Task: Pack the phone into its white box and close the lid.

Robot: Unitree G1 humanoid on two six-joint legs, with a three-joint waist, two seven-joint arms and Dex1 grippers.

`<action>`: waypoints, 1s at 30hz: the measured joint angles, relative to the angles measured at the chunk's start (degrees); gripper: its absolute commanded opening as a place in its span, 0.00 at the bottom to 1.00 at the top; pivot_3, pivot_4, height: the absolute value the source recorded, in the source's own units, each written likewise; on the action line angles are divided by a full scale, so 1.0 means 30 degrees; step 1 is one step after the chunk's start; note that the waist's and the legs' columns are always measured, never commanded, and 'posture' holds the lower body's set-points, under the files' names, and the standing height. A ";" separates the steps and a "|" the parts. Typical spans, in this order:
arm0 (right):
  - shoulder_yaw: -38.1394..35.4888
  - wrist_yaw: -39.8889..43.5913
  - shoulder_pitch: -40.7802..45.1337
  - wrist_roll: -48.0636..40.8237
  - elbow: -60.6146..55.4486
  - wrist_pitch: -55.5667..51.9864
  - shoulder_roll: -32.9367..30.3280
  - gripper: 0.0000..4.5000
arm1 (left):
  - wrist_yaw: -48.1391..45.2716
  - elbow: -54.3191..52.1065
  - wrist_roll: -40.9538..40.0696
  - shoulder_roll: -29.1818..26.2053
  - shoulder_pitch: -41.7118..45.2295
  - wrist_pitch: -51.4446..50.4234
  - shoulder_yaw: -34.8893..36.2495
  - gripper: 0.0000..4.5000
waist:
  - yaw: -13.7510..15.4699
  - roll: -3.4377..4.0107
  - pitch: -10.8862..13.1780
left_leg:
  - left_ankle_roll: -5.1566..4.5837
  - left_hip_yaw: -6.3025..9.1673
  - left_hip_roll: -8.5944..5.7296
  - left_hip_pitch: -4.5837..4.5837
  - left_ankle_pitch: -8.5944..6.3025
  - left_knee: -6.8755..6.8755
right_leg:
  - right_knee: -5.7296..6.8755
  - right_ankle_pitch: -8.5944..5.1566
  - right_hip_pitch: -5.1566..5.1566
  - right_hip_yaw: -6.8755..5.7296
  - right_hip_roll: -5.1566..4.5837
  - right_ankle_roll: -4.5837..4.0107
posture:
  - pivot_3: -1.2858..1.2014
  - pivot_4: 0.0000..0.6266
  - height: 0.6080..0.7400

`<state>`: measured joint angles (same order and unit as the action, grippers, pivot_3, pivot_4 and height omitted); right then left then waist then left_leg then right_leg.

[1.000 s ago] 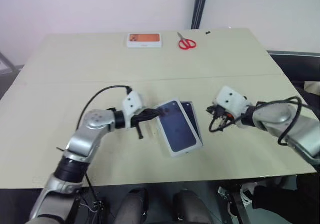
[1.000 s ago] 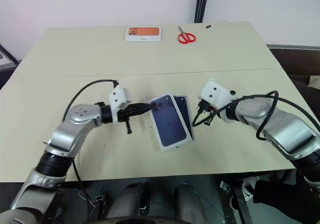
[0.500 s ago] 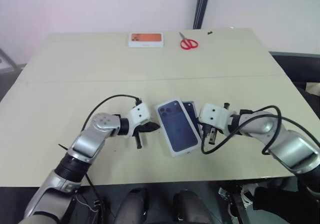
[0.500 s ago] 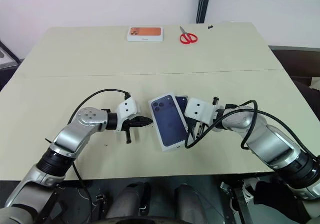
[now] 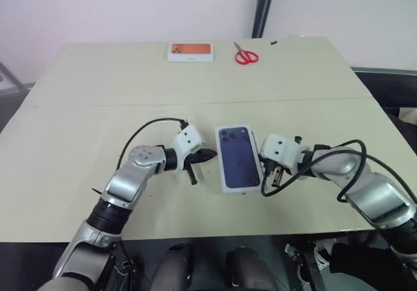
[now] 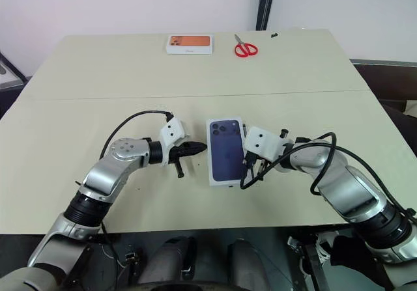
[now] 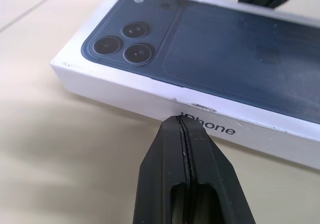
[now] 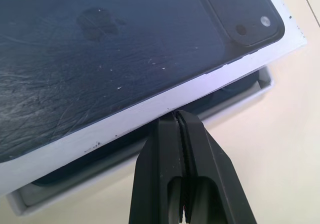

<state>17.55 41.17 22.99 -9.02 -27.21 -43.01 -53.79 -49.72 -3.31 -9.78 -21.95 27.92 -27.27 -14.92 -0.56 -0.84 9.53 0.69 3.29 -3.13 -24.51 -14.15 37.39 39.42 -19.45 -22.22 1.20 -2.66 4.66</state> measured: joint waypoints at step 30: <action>-0.0778 -0.0125 -0.1007 0.1796 0.0238 -0.0348 0.1470 0.01 | 0.0462 0.1105 0.0771 0.0954 0.0550 0.0077 -0.0383 0.00 | -0.0011 -0.0001 -0.0001 | 0.0019 -0.0001 -0.0004 0.0002 0.0011 0.0009 | 0.0013 0.0000 -0.0001 -0.0001 0.0001 0.0000 | 0.52 0.24 1.00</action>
<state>15.22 40.80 19.97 -3.63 -26.49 -44.05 -49.38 -48.33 0.00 -7.47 -19.09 29.57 -27.04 -16.07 -0.59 -0.85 9.53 0.74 3.29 -3.15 -24.50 -14.12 37.42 39.46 -19.45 -22.22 1.20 -2.66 4.66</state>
